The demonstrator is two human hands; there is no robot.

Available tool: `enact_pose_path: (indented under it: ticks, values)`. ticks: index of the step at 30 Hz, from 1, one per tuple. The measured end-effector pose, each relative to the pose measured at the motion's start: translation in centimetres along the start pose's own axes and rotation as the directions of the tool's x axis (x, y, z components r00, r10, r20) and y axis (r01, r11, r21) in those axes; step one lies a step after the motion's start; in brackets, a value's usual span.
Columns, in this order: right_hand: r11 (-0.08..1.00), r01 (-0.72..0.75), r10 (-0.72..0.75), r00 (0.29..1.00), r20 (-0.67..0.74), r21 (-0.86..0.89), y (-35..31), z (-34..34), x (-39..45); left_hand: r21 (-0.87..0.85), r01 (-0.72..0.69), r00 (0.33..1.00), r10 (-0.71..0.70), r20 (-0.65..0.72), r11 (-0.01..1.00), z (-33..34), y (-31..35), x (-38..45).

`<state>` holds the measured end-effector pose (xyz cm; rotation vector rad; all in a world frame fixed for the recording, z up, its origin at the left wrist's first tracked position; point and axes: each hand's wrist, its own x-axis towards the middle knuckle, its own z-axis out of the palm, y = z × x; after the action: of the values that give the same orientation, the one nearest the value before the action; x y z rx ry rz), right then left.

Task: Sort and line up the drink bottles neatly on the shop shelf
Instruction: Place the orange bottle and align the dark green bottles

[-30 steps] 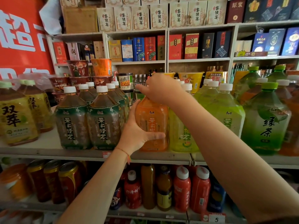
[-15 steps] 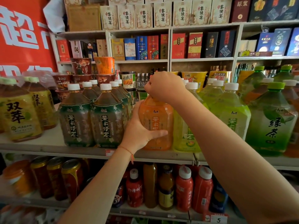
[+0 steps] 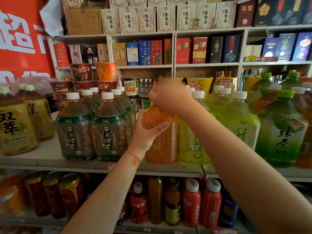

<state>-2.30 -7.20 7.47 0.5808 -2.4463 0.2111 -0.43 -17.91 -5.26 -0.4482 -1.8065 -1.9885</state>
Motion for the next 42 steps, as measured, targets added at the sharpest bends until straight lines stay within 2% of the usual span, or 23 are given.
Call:
enact_pose_path:
  ticks: [8,10,11,12,13,14,15,16,17,18,19,20,22,23,25,28,31,33,37,42]
  values:
    - [0.999,-0.033,0.033,0.999,0.006,-0.030,-0.3,-0.6,-0.4,-0.026,-0.032,0.999,0.031,-0.016,0.999,0.5,0.2,-0.6]
    - [0.996,-0.037,0.034,0.999,-0.032,-0.085,-0.5,-0.5,-0.4,0.070,-0.025,1.000,0.024,0.020,0.997,0.2,0.9,-1.1]
    - [0.995,-0.028,0.021,0.997,-0.069,-0.096,-0.7,-0.4,-0.3,0.185,-0.057,0.998,0.056,0.011,0.981,-0.1,1.4,-1.6]
    - [0.998,-0.008,0.000,0.994,-0.112,-0.070,-1.1,-0.2,-0.2,0.329,-0.141,0.988,0.155,-0.017,0.934,-0.5,1.9,-2.1]
    - [1.000,0.022,-0.021,0.988,-0.151,0.004,-1.8,0.0,0.1,0.464,-0.272,0.944,0.327,-0.040,0.843,-1.1,2.6,-2.5]
    - [0.992,0.058,-0.038,0.983,-0.180,0.108,-2.7,0.1,0.4,0.571,-0.417,0.846,0.532,-0.040,0.707,-2.0,3.5,-2.9]
    - [0.973,0.091,-0.048,0.978,-0.202,0.214,-3.6,0.3,0.6,0.655,-0.522,0.710,0.704,-0.020,0.546,-3.2,4.5,-3.2]
    - [0.948,0.117,-0.051,0.974,-0.221,0.296,-4.8,0.4,0.8,0.728,-0.559,0.582,0.813,0.004,0.397,-4.6,5.3,-3.3]
    - [0.927,0.127,-0.044,0.971,-0.235,0.353,-6.1,0.6,1.0,0.788,-0.534,0.501,0.865,0.002,0.308,-6.4,5.9,-3.2]
    - [0.910,0.127,-0.033,0.971,-0.238,0.394,-7.3,0.9,1.0,0.828,-0.473,0.479,0.876,-0.044,0.301,-8.3,6.3,-3.0]
    - [0.897,0.121,-0.027,0.975,-0.220,0.426,-8.7,1.2,1.1,0.844,-0.389,0.506,0.851,-0.141,0.371,-10.4,6.6,-2.9]
    - [0.890,0.106,-0.025,0.983,-0.184,0.444,-9.9,1.6,1.1,0.819,-0.293,0.564,0.781,-0.268,0.493,-12.4,6.6,-2.8]
    - [0.907,0.056,-0.013,0.994,-0.107,0.418,-11.7,2.3,1.1,0.654,-0.093,0.690,0.522,-0.501,0.751,-15.7,6.4,-2.8]
    - [0.920,0.026,0.009,0.996,-0.086,0.391,-12.2,2.7,1.3,0.546,-0.006,0.742,0.370,-0.559,0.838,-17.0,6.0,-2.7]
    - [0.899,-0.062,0.093,0.994,-0.050,0.434,-13.1,3.5,1.6,0.344,0.107,0.823,0.111,-0.558,0.933,-19.3,5.1,-2.1]
    - [0.758,-0.210,0.267,0.964,-0.001,0.617,-14.1,5.0,1.5,0.072,0.196,0.907,-0.152,-0.393,0.978,-21.7,4.1,-1.5]
    - [0.693,-0.329,0.400,0.916,0.037,0.642,-14.1,6.1,0.7,-0.151,0.266,0.927,-0.296,-0.232,0.952,-22.3,4.6,-1.0]
    - [0.614,-0.372,0.431,0.897,0.098,0.696,-13.9,6.7,0.3,-0.192,0.301,0.939,-0.326,-0.113,0.934,-22.6,5.3,-0.3]
    - [0.372,-0.377,0.494,0.854,0.163,0.848,-13.8,7.7,-1.8,-0.205,0.333,0.938,-0.346,-0.027,0.920,-23.0,5.3,0.6]
    - [0.352,-0.344,0.494,0.858,0.139,0.871,-13.9,8.1,-2.7,-0.237,0.332,0.943,-0.329,0.054,0.913,-22.9,4.7,0.9]
